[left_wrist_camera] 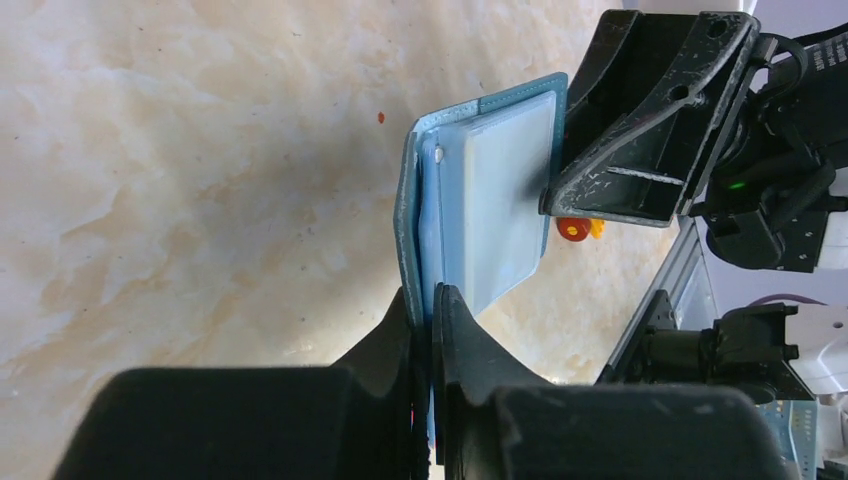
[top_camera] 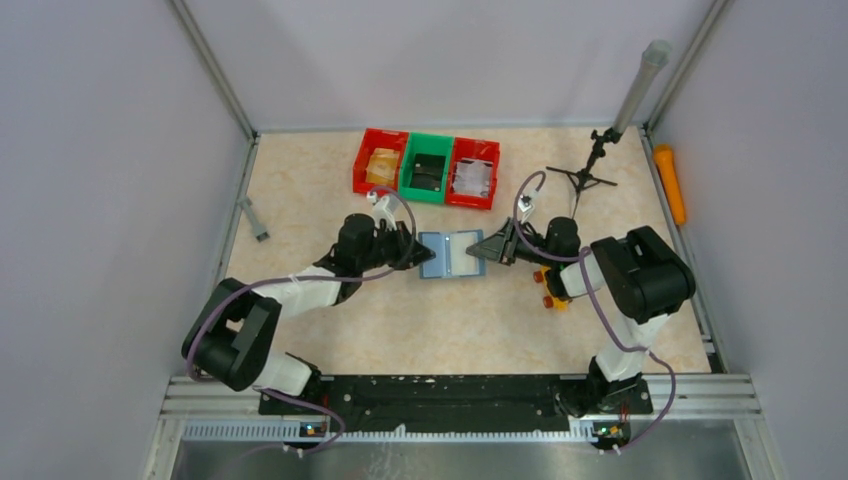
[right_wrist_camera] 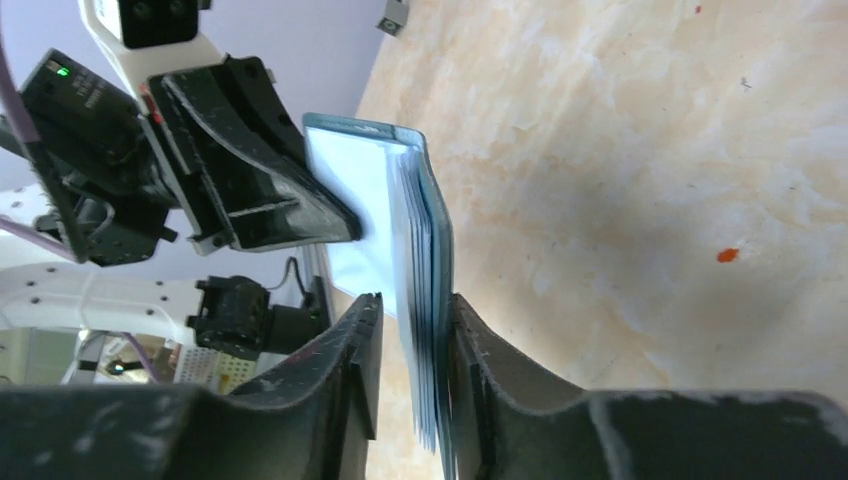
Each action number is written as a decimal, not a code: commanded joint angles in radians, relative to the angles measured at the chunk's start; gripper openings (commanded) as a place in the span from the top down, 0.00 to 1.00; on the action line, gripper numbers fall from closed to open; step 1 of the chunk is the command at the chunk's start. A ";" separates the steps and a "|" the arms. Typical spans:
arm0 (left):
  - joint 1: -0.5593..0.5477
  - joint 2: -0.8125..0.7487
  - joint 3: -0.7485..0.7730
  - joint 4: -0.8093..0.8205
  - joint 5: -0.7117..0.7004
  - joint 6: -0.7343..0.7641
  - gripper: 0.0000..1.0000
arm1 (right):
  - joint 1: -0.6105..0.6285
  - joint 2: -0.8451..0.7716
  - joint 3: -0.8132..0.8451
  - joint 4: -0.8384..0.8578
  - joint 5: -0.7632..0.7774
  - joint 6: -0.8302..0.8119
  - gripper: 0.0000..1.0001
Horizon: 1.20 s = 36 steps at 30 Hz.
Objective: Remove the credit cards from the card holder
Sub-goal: Remove the credit card from the card holder.
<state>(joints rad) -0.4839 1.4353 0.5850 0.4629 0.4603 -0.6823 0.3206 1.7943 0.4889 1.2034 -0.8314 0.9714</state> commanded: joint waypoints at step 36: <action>-0.001 -0.062 -0.034 0.055 -0.021 0.022 1.00 | 0.047 -0.103 0.053 -0.194 0.020 -0.203 0.82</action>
<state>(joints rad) -0.4854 1.3640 0.5457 0.4465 0.3962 -0.6598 0.3531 1.7344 0.5121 0.9802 -0.8143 0.8001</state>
